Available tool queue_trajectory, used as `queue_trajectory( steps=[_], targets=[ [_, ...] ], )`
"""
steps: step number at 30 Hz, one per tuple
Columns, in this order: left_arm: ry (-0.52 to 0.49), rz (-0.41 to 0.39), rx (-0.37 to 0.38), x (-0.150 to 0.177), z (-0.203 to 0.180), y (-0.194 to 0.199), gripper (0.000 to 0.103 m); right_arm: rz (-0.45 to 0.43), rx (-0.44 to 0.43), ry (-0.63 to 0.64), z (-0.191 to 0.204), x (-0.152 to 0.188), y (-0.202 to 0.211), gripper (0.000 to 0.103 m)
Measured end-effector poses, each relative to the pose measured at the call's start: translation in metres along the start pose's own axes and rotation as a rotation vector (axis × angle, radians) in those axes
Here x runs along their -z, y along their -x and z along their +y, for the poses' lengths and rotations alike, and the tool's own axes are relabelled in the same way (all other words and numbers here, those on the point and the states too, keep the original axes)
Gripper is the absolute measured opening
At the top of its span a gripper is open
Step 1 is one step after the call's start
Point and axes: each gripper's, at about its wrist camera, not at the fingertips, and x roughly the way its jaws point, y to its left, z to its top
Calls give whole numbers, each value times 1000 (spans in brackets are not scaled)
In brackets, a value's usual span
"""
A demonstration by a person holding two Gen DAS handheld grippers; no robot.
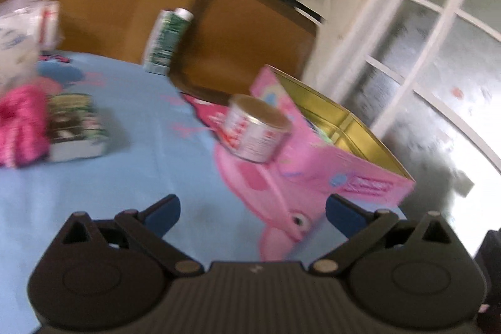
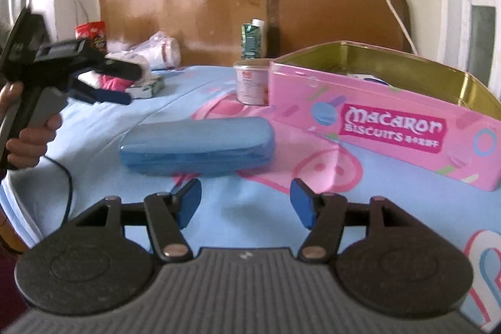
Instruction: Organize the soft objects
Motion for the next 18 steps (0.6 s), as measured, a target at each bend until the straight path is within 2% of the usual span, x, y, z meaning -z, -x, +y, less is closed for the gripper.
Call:
queue_trajectory(
  steps=[3, 6, 11, 15, 18],
  targets=[
    [-43, 11, 15, 4, -18, 1, 102, -2, 3, 22, 0, 0, -2, 72],
    [-36, 32, 28, 10, -24, 5, 102, -16, -12, 26, -5, -6, -2, 76],
    [45, 66, 60, 25, -18, 23, 102, -21, -121, -27, -32, -19, 0, 88],
    [157, 127, 111, 40, -7, 27, 102, 20, -138, 1, -45, -28, -15, 90],
    [197, 157, 147, 43, -6, 21, 102, 63, -175, 69, -47, -34, -29, 90]
  ],
)
